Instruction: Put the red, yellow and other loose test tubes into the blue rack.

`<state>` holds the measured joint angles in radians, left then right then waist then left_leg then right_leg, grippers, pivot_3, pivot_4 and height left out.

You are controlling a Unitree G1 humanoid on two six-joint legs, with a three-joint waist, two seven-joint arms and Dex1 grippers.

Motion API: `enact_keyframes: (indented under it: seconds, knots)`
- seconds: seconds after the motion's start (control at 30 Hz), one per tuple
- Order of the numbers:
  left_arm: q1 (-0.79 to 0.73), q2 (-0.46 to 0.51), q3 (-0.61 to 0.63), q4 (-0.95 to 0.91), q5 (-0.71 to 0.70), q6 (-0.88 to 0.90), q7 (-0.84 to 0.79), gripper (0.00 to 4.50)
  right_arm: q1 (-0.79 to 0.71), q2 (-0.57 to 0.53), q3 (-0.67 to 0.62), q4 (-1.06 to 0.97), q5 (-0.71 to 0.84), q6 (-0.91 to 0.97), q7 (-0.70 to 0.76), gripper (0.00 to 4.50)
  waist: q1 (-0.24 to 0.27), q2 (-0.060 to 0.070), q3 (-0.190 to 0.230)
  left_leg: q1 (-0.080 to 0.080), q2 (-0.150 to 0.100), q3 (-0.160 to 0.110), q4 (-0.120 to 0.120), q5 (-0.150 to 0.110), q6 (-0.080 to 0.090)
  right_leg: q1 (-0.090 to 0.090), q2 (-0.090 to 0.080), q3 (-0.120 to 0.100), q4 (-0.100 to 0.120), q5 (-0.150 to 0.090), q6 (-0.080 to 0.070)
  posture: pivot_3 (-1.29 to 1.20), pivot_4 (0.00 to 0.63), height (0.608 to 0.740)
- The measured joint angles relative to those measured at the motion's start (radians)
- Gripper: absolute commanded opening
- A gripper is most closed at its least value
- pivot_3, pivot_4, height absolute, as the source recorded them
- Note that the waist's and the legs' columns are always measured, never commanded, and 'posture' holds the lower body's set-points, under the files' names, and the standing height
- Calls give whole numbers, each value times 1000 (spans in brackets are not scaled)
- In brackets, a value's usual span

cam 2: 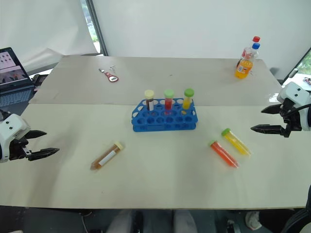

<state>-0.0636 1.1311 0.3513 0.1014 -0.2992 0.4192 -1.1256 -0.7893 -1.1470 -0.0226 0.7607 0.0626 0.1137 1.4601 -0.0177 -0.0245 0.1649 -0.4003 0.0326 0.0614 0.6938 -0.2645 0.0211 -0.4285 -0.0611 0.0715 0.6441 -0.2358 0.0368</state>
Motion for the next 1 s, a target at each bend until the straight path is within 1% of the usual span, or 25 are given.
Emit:
enact_keyframes:
  seconds: [0.23,0.37,0.43,0.5,0.63,0.77,0.87,1.0]
  knots:
    - [24,-2,22,-1,-17,-6,-21,4457,0,0,0,7,0,-3,-1,4500,0,0,0,0,0,0,0,0,0,0,0,0,0,0,0,0,150,733]
    - [9,-3,25,14,-17,-25,-13,4457,0,0,-2,11,0,-9,-7,4500,1,0,0,0,0,0,0,0,0,0,0,0,0,0,0,0,150,733]
    - [-10,-15,25,-12,-30,-16,-11,4457,0,4,-5,14,0,-11,-23,4500,2,0,0,0,0,0,0,0,0,0,0,0,0,0,0,0,150,733]
    - [-41,-46,18,-98,-78,19,-8,4457,0,23,-5,6,0,1,-38,4500,4,0,0,-1,0,0,1,0,0,0,0,0,1,0,0,0,150,733]
    - [-108,-90,-41,-313,-182,112,2,4457,-7,65,30,-73,-11,118,-58,4500,3,0,0,-1,0,-1,1,0,0,0,0,0,1,0,0,0,150,733]
    - [-140,-122,-108,-461,-254,181,20,4457,-45,73,110,-137,-82,257,-108,4500,0,1,0,-1,0,-1,1,0,0,-1,1,0,1,0,0,0,150,733]
    - [-182,-151,-159,-565,-317,221,26,4457,-112,99,200,-140,-141,421,-105,4500,-2,0,0,-2,-1,-1,1,0,0,-1,1,1,1,0,0,0,150,733]
    - [-218,-163,-189,-663,-383,236,19,4457,-151,149,291,-127,-187,532,-73,4500,0,0,0,-2,-1,-2,1,0,0,-1,1,0,1,0,0,0,150,733]
